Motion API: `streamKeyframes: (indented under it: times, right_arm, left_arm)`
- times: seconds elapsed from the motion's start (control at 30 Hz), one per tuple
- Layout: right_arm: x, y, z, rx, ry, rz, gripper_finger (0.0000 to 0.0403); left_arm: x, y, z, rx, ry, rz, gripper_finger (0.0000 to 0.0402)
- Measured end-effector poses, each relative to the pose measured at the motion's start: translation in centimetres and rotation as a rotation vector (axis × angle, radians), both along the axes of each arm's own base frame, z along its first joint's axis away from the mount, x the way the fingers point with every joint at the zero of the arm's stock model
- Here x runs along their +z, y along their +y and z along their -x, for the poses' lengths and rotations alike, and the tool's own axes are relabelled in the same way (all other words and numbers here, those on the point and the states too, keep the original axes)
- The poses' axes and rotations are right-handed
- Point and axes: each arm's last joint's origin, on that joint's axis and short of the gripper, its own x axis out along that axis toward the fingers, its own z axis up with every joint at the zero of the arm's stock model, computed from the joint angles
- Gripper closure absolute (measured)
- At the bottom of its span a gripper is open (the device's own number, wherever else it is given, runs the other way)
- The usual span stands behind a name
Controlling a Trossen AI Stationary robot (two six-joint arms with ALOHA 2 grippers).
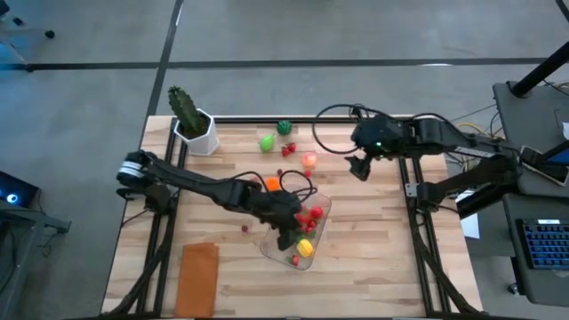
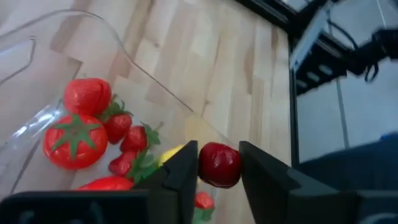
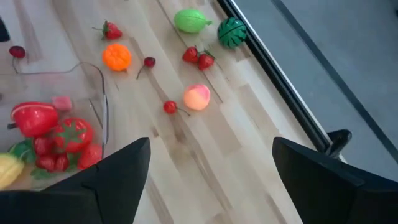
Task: Pick and placing Produce into tupperware
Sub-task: Put the red cherry into the transparent bin, then put the light orange peach into the transparent bin
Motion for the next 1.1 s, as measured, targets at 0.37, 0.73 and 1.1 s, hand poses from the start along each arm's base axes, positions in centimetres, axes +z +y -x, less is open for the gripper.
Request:
streamKeyframes:
  times: [0.37,0.73,1.1]
  right_arm:
    - [-1.8,0.3,2.8,0.003,-0.015,0.002,0.0074]
    - [-2.2,0.4,3.3,0.004,-0.015,-0.004,0.0074]
    - [-2.2,0.4,3.4,0.003,-0.008,-0.002,0.0074]
  left_arm:
    - [0.5,0.8,2.0,0.121,0.165,0.067,0.0189]
    - [-1.6,0.6,8.6,0.034,0.56,-0.353,0.0215]
    - [-7.1,0.7,9.9,-0.015,0.693,-0.383,0.0222]
